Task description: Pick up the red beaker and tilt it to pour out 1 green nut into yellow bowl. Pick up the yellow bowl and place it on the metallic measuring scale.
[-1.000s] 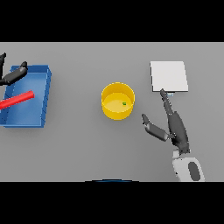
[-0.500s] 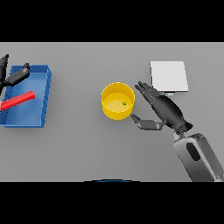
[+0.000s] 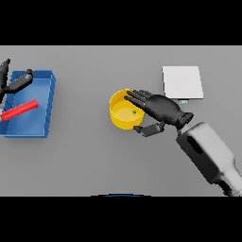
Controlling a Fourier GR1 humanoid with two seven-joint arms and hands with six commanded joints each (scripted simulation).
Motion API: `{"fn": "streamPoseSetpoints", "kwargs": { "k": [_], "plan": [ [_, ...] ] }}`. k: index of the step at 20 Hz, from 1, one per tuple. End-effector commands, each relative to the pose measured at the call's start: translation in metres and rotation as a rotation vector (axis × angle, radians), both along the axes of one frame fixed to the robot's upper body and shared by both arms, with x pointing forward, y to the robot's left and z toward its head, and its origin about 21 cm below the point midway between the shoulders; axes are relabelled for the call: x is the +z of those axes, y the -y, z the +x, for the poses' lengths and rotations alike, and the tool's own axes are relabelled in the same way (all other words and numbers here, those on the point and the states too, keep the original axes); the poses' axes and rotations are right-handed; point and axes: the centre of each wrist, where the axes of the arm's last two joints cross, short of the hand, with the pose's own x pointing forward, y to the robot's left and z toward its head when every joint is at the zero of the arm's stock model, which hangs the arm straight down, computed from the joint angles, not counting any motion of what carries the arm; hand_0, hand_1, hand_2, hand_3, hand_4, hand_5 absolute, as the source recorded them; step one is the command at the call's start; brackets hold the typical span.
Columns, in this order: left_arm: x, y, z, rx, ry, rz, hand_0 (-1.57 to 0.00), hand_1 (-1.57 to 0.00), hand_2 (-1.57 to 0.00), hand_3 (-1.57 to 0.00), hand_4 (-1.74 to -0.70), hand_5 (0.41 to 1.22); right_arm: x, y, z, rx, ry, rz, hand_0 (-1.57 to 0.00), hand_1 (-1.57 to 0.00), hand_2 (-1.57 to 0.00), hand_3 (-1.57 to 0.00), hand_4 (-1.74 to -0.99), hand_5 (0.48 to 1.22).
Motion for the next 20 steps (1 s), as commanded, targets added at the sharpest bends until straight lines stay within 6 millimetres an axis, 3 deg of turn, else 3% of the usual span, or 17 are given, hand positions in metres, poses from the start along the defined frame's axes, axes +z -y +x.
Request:
{"fn": "streamPoseSetpoints", "kwargs": {
  "k": [1,8,16,20],
  "plan": [
    [0.002,-0.002,0.001,-0.002,0.004,0.006,0.0,0.0,0.0,0.0,-0.8,0.718,0.001,-0.006,0.005,0.01,-0.004,-0.028,0.0,0.0,0.0,0.0,-1.277,0.677],
    [0.002,-0.005,0.003,-0.018,0.009,0.003,0.0,0.0,0.0,0.0,-0.8,0.729,-0.013,-0.025,0.019,0.115,-0.073,-0.123,0.0,0.0,0.0,0.0,-1.243,0.682],
    [0.005,-0.006,0.004,-0.016,0.01,0.004,0.0,0.0,0.0,0.0,-0.8,0.738,-0.018,-0.034,0.031,0.153,-0.135,-0.244,0.0,0.0,0.0,0.0,-1.303,0.674],
    [0.006,-0.009,0.002,-0.019,0.005,0.013,0.0,0.0,0.0,0.0,-0.79,0.731,-0.019,-0.046,0.033,0.164,-0.14,-0.296,0.0,0.0,0.0,0.0,-1.304,0.713]
  ]
}}
